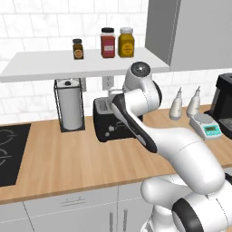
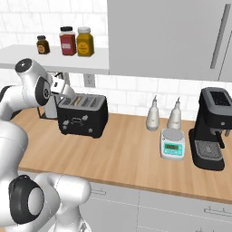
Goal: Start the toaster. Once the lever pops up, take the bread to the plate on the dining counter.
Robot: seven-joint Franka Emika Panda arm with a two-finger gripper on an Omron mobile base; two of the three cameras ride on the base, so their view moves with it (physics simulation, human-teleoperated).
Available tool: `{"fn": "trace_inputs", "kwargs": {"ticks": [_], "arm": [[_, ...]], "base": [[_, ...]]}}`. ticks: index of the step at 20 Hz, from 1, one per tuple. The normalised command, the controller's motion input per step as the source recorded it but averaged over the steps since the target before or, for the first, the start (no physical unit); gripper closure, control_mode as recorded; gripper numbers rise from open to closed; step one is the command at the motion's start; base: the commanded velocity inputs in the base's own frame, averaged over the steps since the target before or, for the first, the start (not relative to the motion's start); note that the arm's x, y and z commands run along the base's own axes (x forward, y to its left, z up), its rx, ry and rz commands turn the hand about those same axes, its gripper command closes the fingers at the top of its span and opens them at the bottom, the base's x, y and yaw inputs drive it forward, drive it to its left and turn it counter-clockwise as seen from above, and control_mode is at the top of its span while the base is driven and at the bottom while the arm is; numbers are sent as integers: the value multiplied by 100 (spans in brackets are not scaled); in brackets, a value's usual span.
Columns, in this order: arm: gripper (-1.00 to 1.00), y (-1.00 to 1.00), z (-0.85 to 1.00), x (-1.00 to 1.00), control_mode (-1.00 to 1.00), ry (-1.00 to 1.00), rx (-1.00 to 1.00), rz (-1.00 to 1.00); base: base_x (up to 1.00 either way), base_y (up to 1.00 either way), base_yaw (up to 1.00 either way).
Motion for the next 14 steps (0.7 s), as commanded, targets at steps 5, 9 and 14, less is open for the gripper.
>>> {"fn": "trace_inputs", "kwargs": {"ticks": [5,9,14], "arm": [[-100,0,0,0,-100,0,0,0],[-100,0,0,0,-100,0,0,0],[-100,0,0,0,-100,0,0,0]], "base": [[0,0,0],[0,0,0],[0,0,0]]}}
